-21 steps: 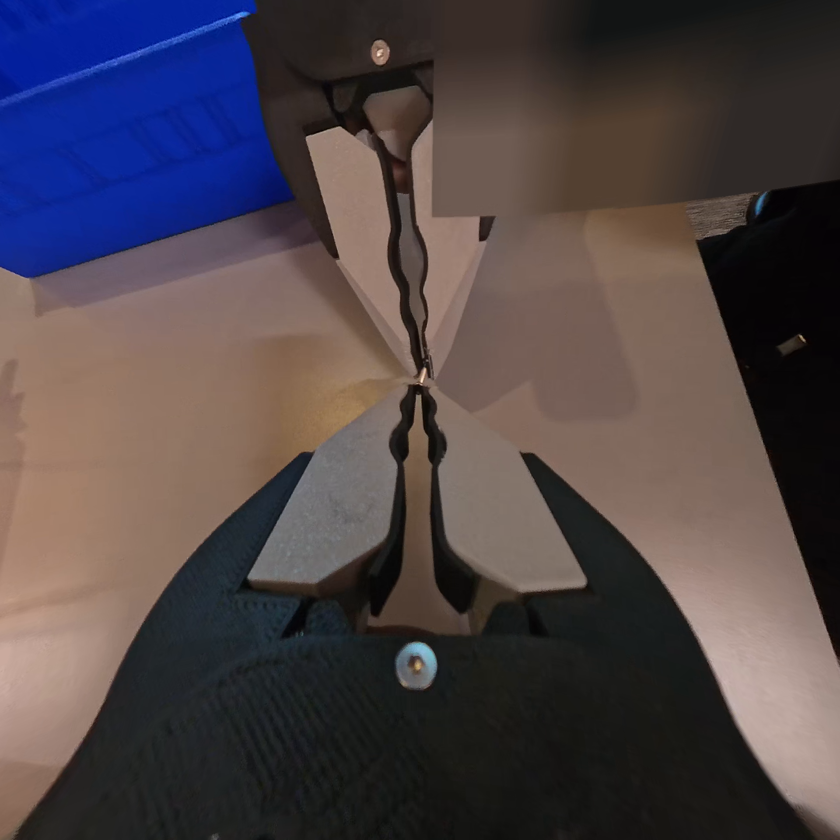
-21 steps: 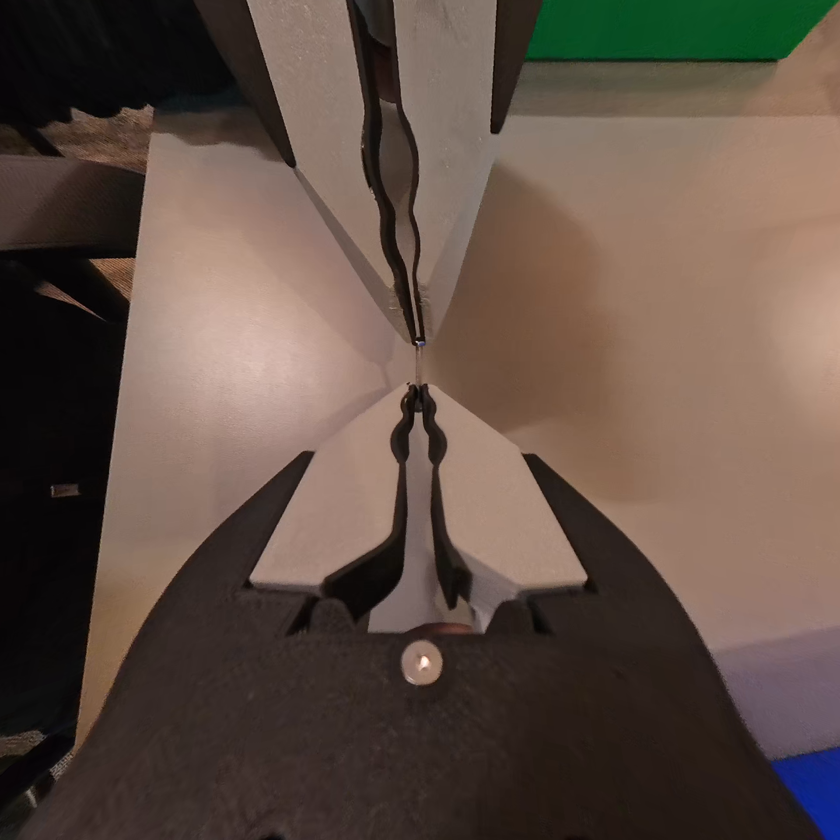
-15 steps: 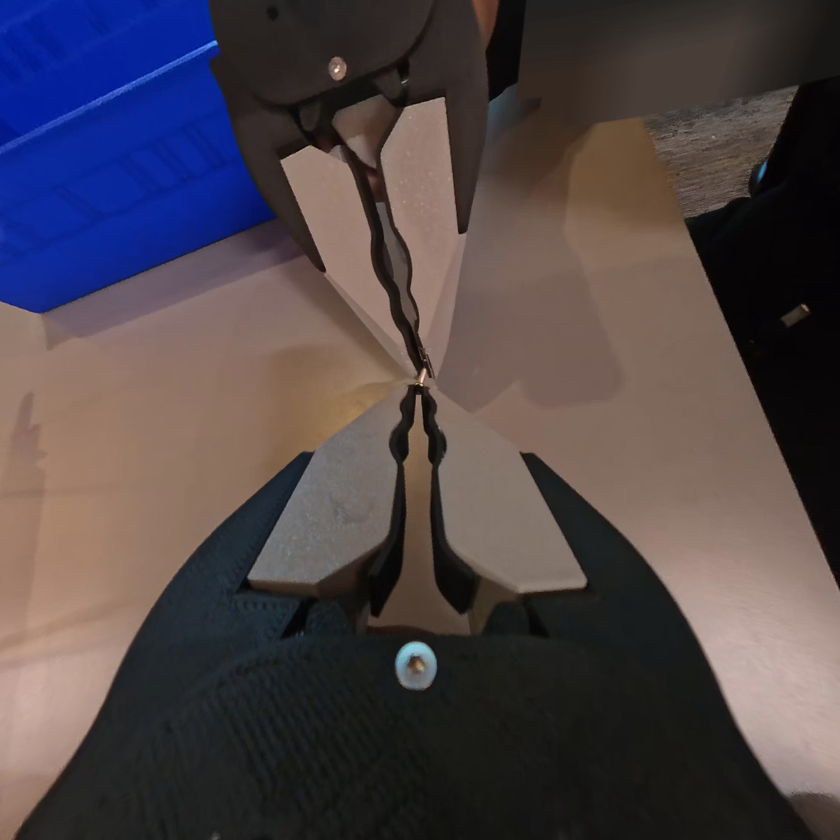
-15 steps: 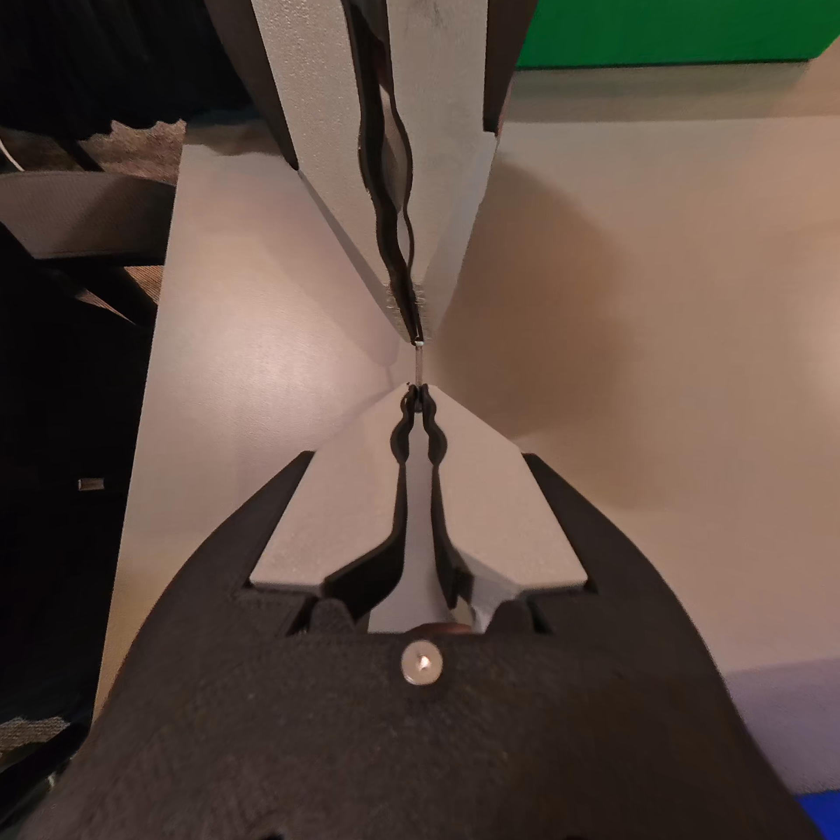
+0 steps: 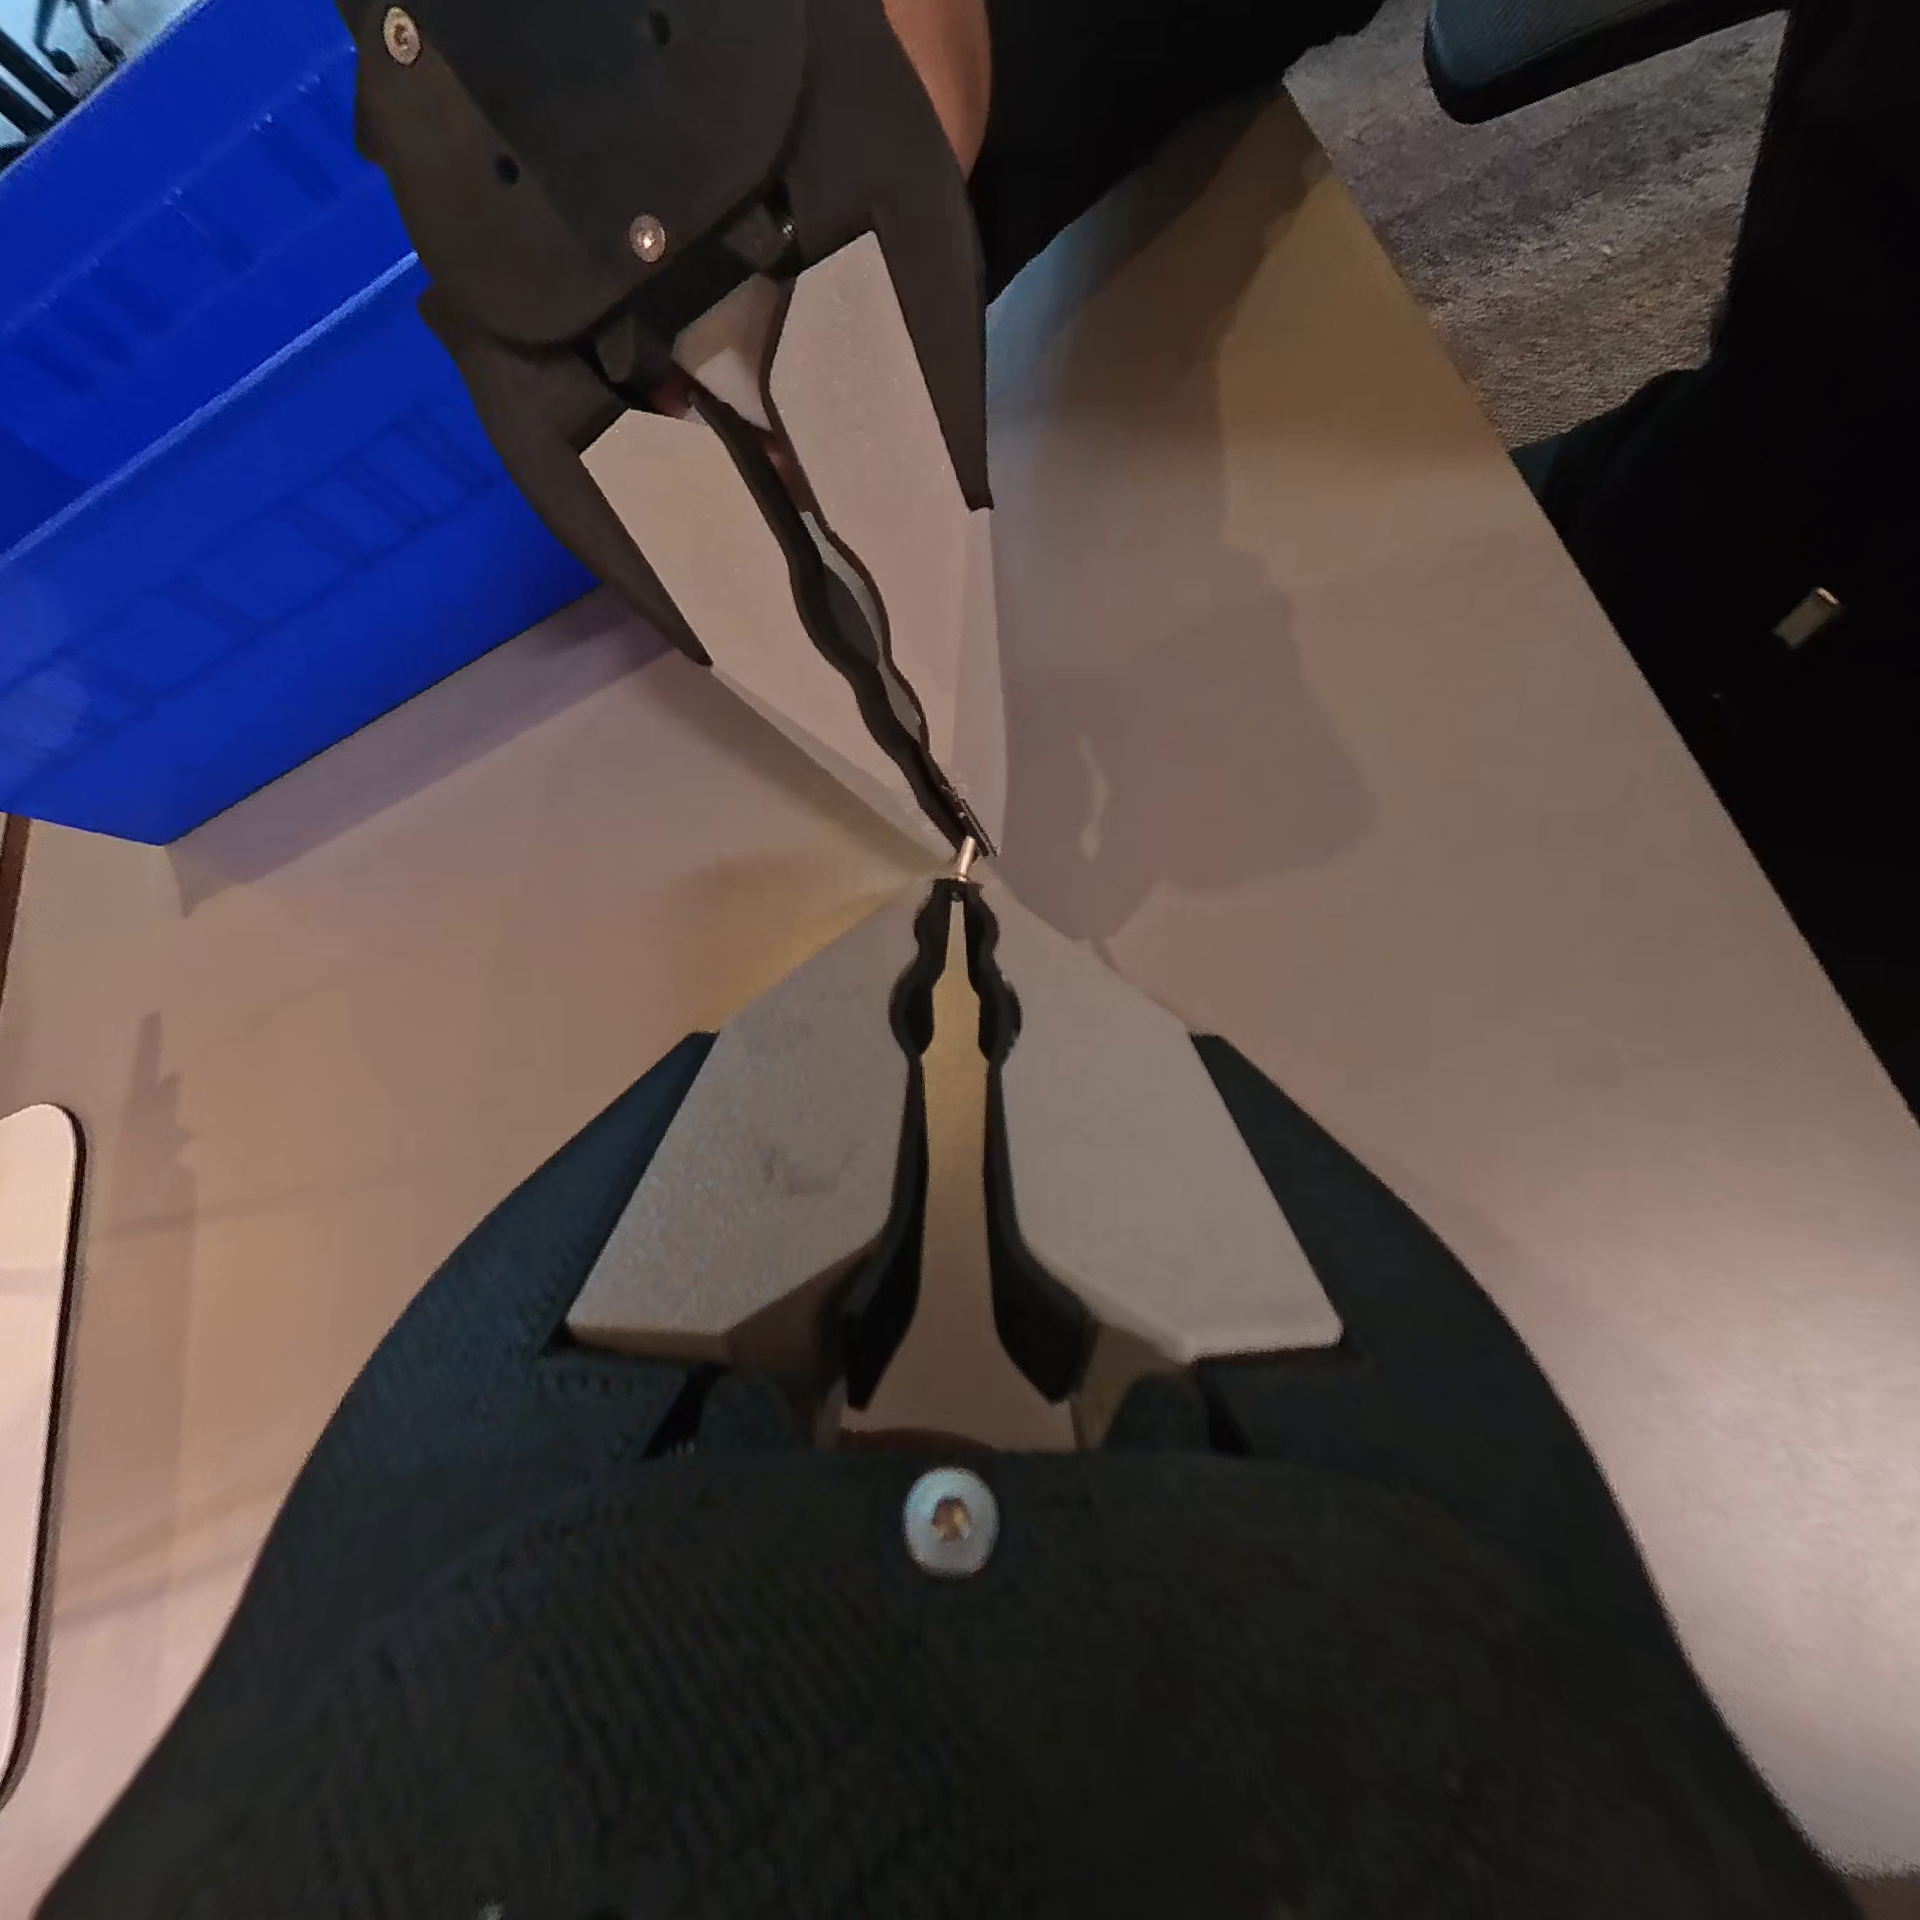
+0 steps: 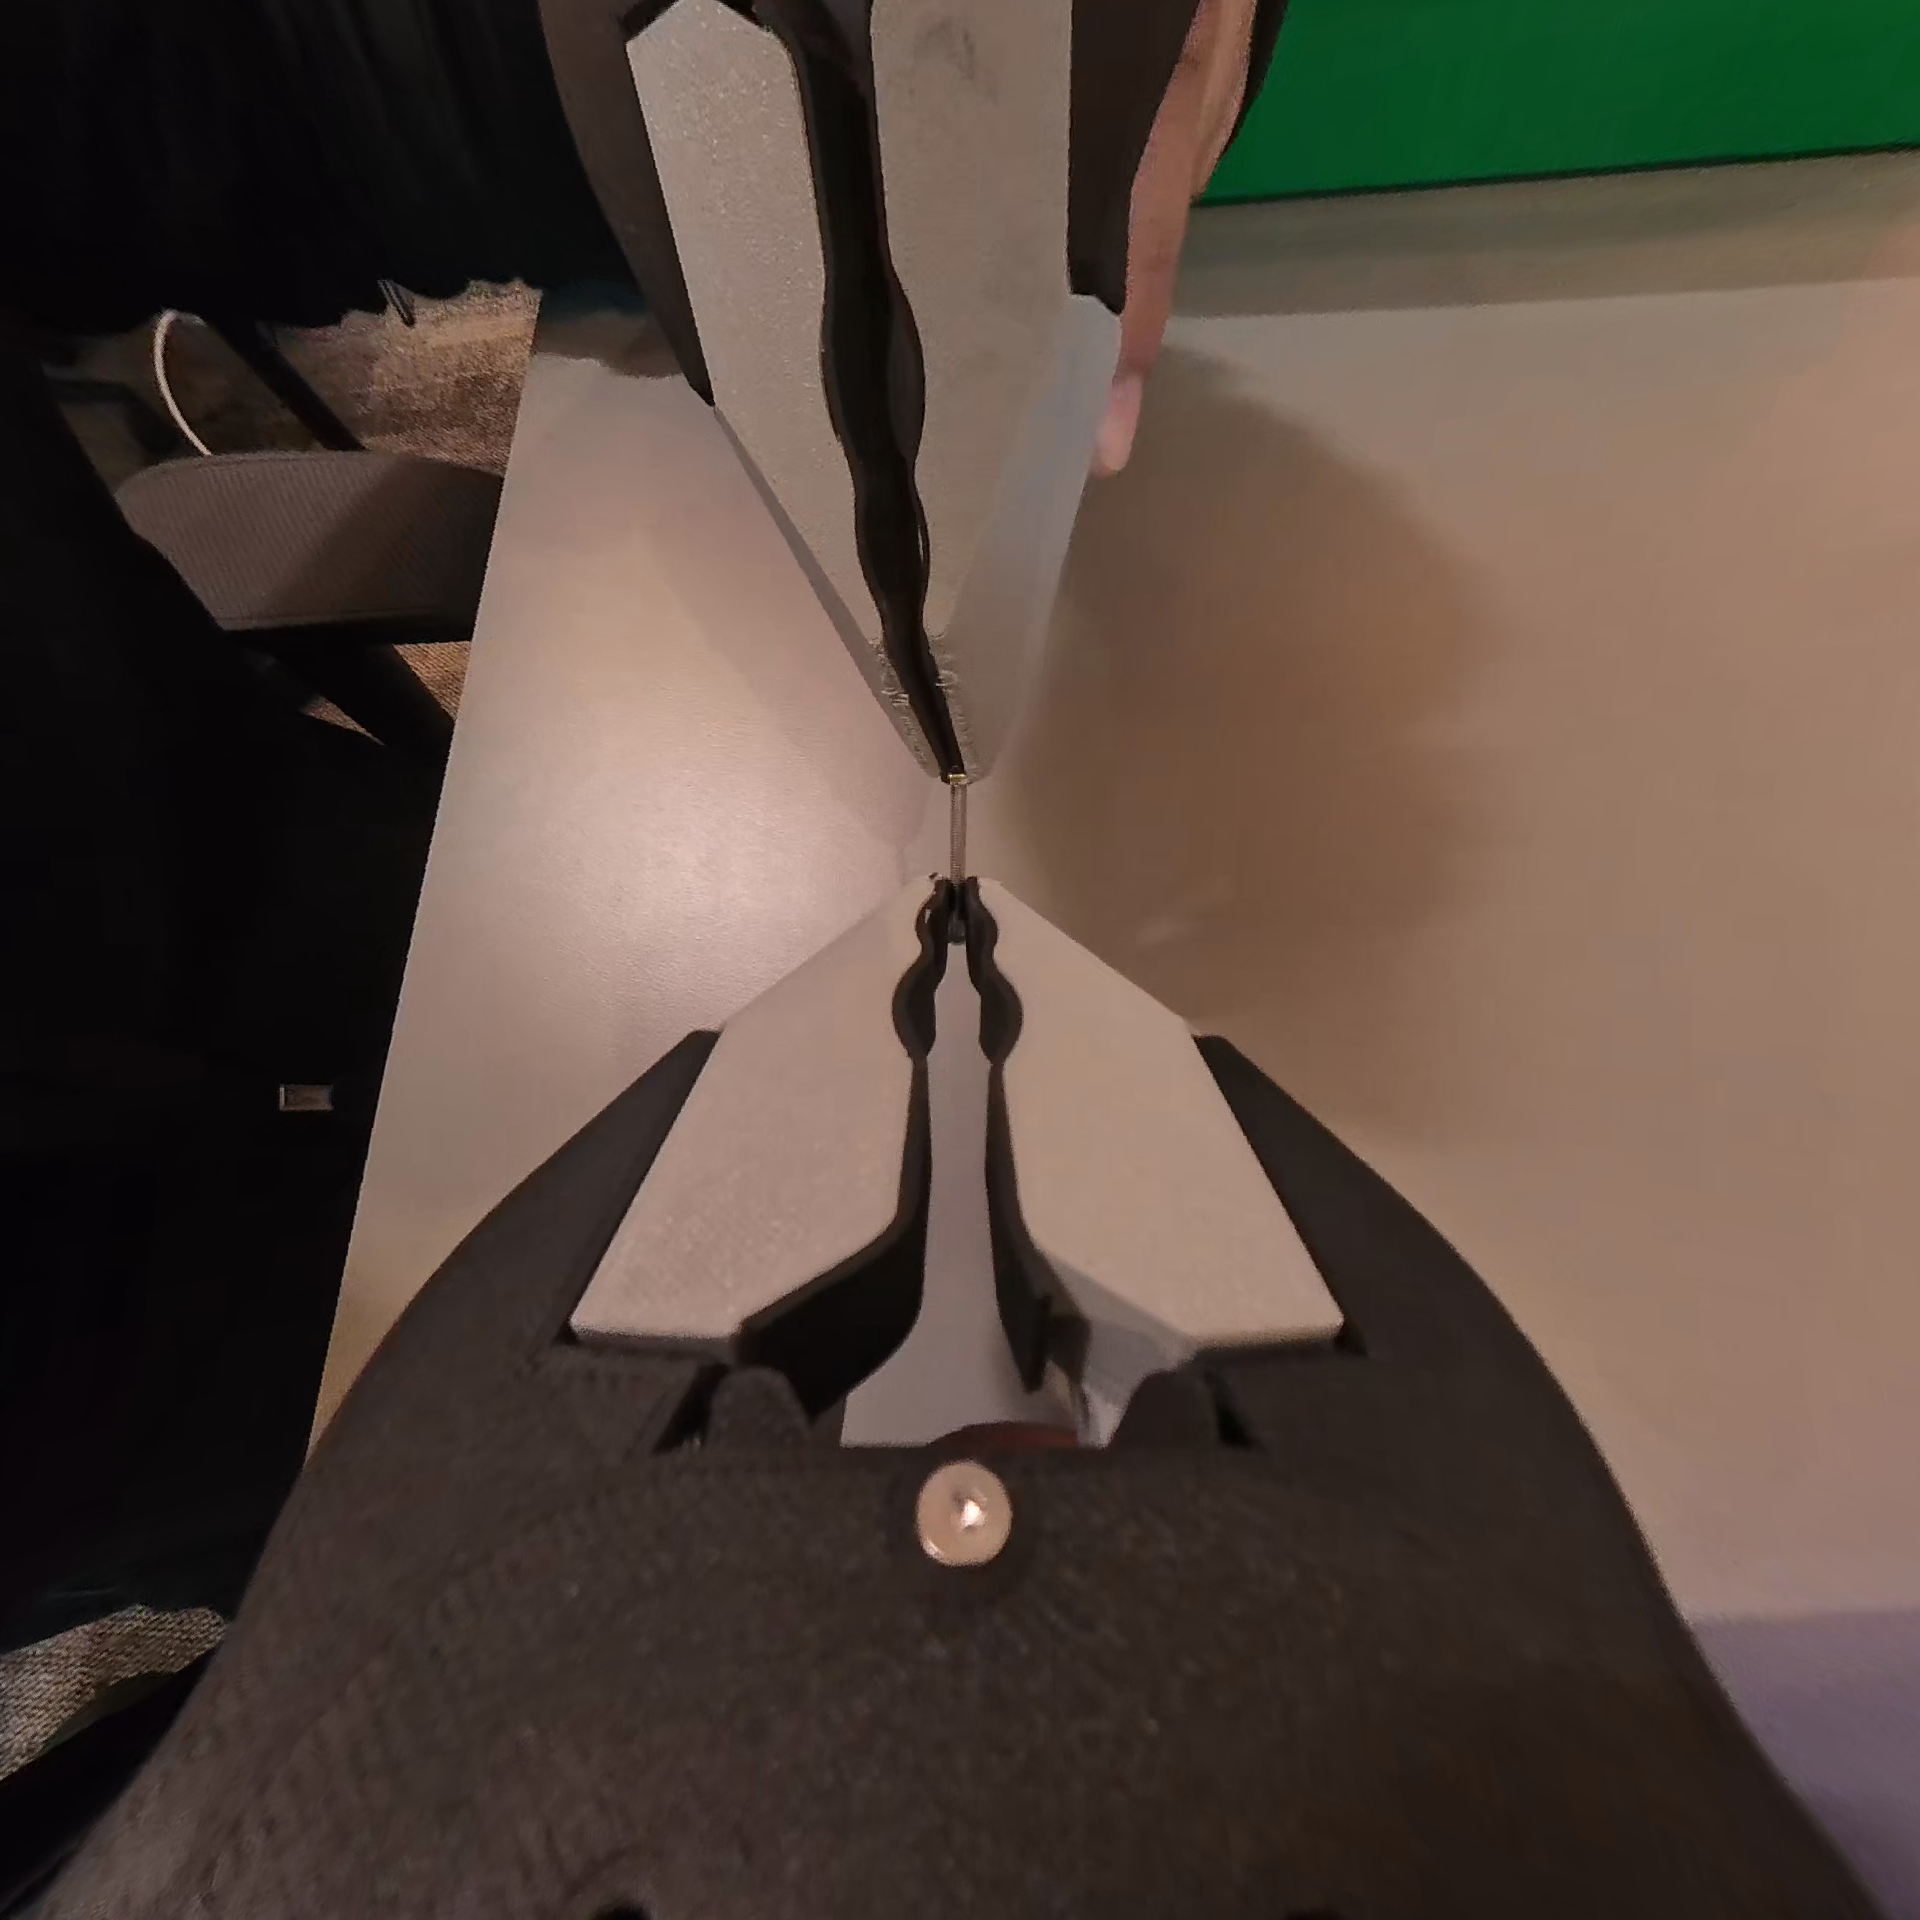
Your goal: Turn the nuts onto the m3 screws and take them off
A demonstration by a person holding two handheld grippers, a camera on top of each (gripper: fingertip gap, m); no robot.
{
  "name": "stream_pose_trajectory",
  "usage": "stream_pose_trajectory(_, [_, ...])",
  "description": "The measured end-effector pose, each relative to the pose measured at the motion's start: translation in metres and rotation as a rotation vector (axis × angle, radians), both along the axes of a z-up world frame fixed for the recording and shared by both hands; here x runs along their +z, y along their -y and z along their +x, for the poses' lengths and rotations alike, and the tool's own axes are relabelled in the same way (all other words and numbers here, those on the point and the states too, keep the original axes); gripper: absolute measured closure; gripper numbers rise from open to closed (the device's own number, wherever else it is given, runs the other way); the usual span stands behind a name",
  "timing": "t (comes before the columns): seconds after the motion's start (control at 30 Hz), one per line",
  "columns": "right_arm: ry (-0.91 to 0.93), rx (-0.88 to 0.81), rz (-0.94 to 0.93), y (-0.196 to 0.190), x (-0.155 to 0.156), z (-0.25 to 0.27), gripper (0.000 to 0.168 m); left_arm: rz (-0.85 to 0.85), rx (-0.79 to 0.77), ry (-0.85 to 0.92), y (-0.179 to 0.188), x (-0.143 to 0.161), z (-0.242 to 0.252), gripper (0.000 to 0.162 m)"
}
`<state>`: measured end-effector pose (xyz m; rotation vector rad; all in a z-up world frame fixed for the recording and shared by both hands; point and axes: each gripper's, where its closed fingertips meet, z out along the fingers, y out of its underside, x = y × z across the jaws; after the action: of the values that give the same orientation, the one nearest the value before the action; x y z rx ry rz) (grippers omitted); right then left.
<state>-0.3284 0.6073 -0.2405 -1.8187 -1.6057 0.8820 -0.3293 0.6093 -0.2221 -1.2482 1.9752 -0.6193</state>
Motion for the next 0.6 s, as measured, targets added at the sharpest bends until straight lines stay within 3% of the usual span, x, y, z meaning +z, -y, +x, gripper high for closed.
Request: stream_pose_trajectory(0.6, [-0.065,0.036,-0.117,0.0076,0.0047,-0.0029,0.168,0.049,-0.075,0.034,0.0053,0.0035,-0.0023,0.161])
